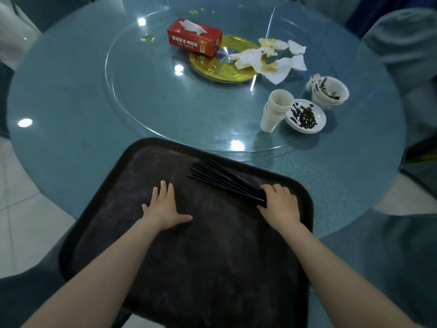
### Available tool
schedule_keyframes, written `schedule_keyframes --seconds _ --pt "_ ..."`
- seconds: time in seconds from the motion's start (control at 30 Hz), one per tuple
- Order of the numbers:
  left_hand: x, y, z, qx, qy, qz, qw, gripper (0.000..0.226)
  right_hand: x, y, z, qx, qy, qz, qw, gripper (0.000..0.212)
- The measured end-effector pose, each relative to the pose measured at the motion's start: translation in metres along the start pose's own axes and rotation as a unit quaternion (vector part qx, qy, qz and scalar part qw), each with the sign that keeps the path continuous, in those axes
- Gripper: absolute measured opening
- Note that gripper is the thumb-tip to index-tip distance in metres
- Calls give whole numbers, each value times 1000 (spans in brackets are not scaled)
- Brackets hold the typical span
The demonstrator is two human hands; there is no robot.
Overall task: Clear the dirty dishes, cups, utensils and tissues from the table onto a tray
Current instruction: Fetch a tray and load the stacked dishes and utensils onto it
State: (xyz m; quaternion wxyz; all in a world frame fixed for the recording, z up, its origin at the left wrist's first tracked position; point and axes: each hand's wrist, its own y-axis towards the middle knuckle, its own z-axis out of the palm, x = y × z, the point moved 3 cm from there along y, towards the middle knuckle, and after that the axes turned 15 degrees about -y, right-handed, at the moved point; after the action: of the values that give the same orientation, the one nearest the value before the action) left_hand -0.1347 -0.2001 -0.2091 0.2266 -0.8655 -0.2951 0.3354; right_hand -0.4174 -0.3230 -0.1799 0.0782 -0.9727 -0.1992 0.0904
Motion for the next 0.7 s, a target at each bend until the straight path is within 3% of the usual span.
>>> schedule_keyframes --seconds 0.1,0.23,0.47,0.7 --pt "-1 -1 0 -3 15 8 1000 122 -10 -14 1 -18 -8 18 1000 72" --pt "0 -3 -3 -2 21 16 1000 115 -13 -29 14 96 1 -5 995 91" --pt "-2 -5 -6 8 37 18 999 118 -17 -35 4 57 47 14 997 76" --pt "-3 -9 -5 -3 42 6 999 119 -21 12 -4 52 51 -28 997 64"
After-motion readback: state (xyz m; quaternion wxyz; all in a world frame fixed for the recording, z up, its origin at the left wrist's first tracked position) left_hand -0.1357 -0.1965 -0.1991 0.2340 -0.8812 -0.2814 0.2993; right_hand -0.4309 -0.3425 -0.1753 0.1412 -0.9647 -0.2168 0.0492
